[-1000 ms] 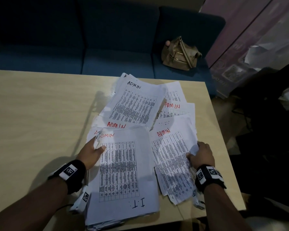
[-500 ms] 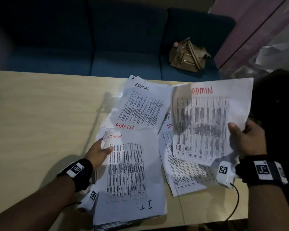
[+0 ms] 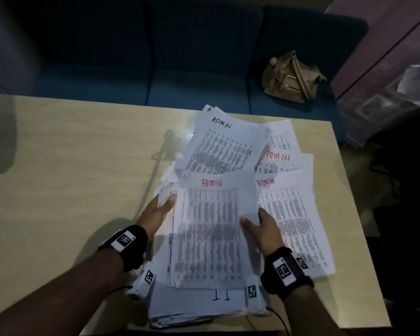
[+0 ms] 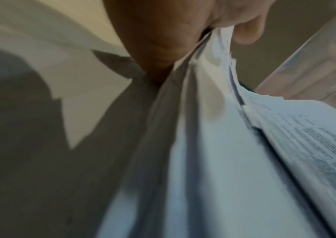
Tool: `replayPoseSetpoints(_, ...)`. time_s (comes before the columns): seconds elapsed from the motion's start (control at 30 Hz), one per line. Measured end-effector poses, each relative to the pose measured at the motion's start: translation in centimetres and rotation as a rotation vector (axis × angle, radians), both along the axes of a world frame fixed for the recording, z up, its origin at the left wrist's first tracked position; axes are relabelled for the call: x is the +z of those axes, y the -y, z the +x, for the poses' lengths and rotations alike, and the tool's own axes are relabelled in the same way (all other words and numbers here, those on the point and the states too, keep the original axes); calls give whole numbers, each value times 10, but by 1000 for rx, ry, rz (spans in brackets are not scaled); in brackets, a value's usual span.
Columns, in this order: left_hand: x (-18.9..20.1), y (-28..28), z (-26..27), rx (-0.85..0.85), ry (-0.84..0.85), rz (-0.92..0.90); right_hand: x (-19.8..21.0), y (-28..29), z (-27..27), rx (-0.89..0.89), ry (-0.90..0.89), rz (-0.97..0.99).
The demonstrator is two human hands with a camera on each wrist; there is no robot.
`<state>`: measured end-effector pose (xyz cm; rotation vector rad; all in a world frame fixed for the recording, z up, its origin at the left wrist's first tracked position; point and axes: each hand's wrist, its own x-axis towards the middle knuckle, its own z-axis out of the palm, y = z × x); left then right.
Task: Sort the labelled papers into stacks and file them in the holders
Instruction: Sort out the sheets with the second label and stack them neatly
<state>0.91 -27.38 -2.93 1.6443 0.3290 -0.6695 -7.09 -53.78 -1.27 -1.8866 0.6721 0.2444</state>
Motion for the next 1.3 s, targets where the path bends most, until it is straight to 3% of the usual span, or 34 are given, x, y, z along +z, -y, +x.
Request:
replayPoseSetpoints(0.1,11,5,-6,-99,63,77,7,-8,6,256,-138,-115)
replayPoseSetpoints(0.17,10,5,-8,-133,114,157,16,-4,15,325,-181,-188)
replayPoseSetpoints(0.27,11,4,-10,-118,105,131,24,8,31,110,-115,-203)
replayPoseSetpoints(0.33,10,5,-10,-140,119,120,24,10,44,99,-66,-216)
replayPoseSetpoints(0.47,5,6,-11,-334,220,31,10,-3,60,437,-139,-403)
replayPoseSetpoints(0.57,9,8,-9,-408,248,33,0,-11,59,503,-150,-532)
replayPoseSetpoints(0.7,4,7,-7,-397,224,-30,-4,-18,52,578,-136,-578)
replayPoseSetpoints(0.8,3,9,-7,-332,240,10,0,-9,55,746,-79,-644)
replayPoseSetpoints(0.87,2,11,-7,-352,284,79,-1,12,58,562,-48,-602)
replayPoseSetpoints(0.93,-2,10,-8,-390,306,121,-4,41,56,205,1,-576)
replayPoseSetpoints(1.07,-9,5,-7,-373,280,141,-9,102,31,-154,-265,-723)
replayPoseSetpoints(1.17,-10,5,-7,-363,288,144,-14,123,10,-217,-368,-678)
replayPoseSetpoints(1.3,-20,1,-5,-305,307,124,-21,129,2,-167,-327,-705)
